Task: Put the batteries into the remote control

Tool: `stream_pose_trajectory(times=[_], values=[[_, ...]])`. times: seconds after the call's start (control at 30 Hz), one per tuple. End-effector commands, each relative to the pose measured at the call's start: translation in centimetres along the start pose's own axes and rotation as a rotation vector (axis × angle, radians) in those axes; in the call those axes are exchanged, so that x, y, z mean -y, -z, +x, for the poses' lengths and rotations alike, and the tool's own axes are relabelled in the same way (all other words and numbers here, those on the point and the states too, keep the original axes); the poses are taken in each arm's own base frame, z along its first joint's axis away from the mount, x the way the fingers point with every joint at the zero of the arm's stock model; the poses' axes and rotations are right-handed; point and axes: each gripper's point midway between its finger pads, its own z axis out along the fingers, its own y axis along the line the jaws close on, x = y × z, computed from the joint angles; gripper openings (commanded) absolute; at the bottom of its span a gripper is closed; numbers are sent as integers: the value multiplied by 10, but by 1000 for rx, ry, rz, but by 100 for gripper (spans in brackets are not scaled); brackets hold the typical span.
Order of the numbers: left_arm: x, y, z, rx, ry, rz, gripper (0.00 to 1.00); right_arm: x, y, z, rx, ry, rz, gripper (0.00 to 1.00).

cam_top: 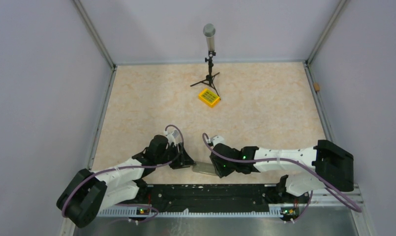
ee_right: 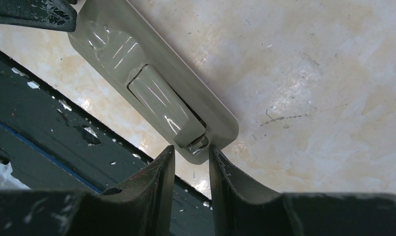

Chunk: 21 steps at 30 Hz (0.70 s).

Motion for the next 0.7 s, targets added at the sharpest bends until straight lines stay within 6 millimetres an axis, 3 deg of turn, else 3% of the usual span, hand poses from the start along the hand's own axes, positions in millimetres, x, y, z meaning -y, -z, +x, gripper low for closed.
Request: stream_pose_trajectory(times=[0.0,0.67], values=[[11,-1,-4,9,-29,43,48,-12,3,-18,55,-29,-53,31],[13,-5,2,-15,-48,45,42,-21,5,-30,70,-10,-72,26]])
